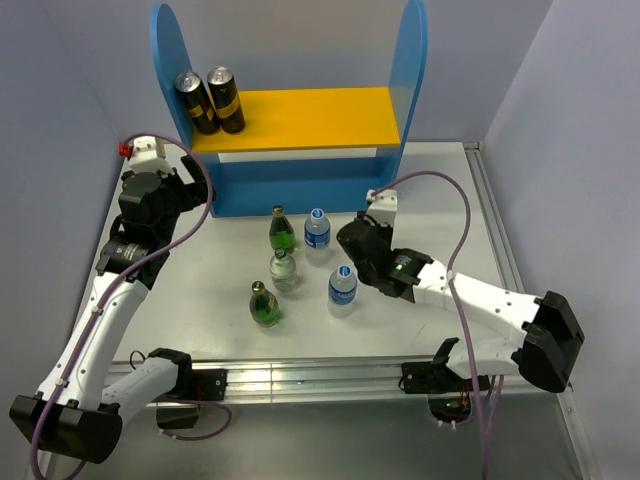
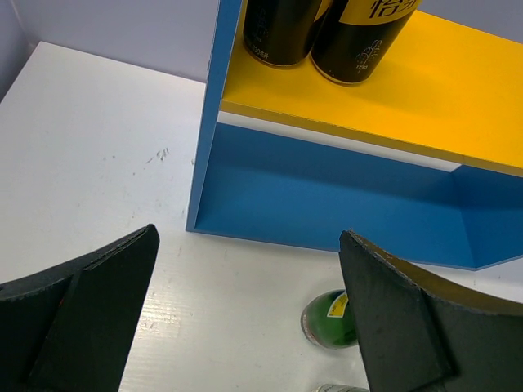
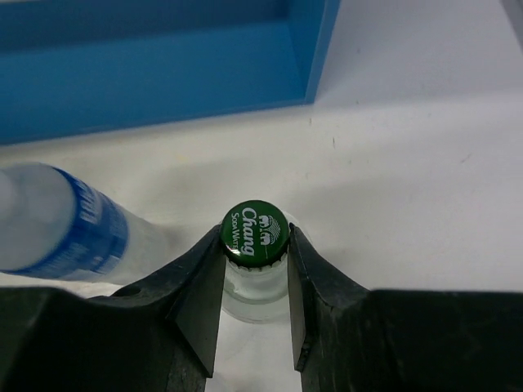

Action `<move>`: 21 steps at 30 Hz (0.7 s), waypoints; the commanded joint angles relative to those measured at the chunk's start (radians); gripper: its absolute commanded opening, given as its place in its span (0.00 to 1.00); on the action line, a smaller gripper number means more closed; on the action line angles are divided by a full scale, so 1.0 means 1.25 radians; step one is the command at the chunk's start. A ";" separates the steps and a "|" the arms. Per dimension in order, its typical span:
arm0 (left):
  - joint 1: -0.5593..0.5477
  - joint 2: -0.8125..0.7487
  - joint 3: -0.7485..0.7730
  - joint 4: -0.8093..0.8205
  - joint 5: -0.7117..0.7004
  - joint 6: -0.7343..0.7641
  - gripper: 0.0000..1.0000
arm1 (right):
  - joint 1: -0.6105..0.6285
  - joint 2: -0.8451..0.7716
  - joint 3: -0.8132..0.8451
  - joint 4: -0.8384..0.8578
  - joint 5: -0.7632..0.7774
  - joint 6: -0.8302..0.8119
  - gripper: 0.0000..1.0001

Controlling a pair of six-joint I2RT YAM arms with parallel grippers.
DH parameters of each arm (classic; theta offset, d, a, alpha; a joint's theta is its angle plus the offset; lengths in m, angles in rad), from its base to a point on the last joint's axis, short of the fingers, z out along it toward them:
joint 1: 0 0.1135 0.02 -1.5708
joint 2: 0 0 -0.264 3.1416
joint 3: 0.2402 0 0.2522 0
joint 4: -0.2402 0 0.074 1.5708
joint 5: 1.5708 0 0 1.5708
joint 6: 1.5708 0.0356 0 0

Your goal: Place and organize the beverage onto the shelf

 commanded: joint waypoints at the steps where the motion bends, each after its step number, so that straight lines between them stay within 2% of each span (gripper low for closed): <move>1: 0.003 -0.010 0.013 0.007 -0.014 0.015 0.99 | -0.003 -0.065 0.172 0.042 0.086 -0.092 0.00; 6: 0.003 -0.009 0.012 0.009 -0.018 0.015 0.99 | -0.013 -0.039 0.306 0.068 0.093 -0.205 0.00; 11: 0.003 -0.005 0.014 0.007 -0.021 0.016 0.99 | -0.032 0.009 0.496 0.089 0.077 -0.323 0.00; 15: 0.003 -0.005 0.013 0.007 -0.020 0.017 0.99 | -0.051 0.090 0.649 0.094 0.057 -0.411 0.00; 21: 0.004 -0.004 0.014 0.006 -0.019 0.017 0.99 | -0.121 0.232 0.886 0.047 0.001 -0.467 0.00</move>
